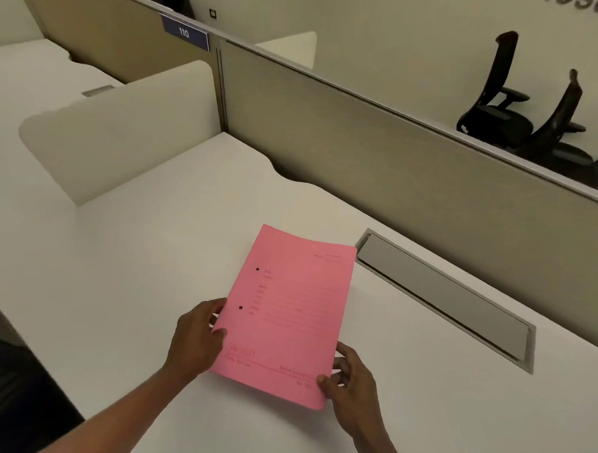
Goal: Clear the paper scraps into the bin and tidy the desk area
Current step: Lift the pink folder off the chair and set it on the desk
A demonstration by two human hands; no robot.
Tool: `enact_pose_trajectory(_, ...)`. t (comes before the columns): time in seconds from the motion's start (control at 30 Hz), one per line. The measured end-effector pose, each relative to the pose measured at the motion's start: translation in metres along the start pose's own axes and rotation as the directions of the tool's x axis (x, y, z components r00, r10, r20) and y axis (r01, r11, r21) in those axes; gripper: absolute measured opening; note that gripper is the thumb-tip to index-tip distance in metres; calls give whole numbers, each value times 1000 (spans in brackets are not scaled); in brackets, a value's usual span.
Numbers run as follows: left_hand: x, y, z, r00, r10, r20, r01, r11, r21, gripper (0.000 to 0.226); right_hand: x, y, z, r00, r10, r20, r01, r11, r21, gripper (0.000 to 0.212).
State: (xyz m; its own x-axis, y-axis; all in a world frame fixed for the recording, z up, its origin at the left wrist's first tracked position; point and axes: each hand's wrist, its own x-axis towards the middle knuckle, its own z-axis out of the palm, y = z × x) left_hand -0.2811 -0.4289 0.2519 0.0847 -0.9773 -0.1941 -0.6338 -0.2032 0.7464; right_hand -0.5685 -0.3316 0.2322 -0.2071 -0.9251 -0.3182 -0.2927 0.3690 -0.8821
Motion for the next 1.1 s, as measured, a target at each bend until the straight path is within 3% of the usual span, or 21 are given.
enact_pose_trajectory(0.6,209,68,72,995,103,5,-102,977,186,58,190,-26,-16,991,93,-100,-92,996,13,67)
enact_pose_trajectory(1.1,284,90,105,997,78,8,-75,924,375,67,249,-28,-2,961,111,-255,-133,988,-74,53)
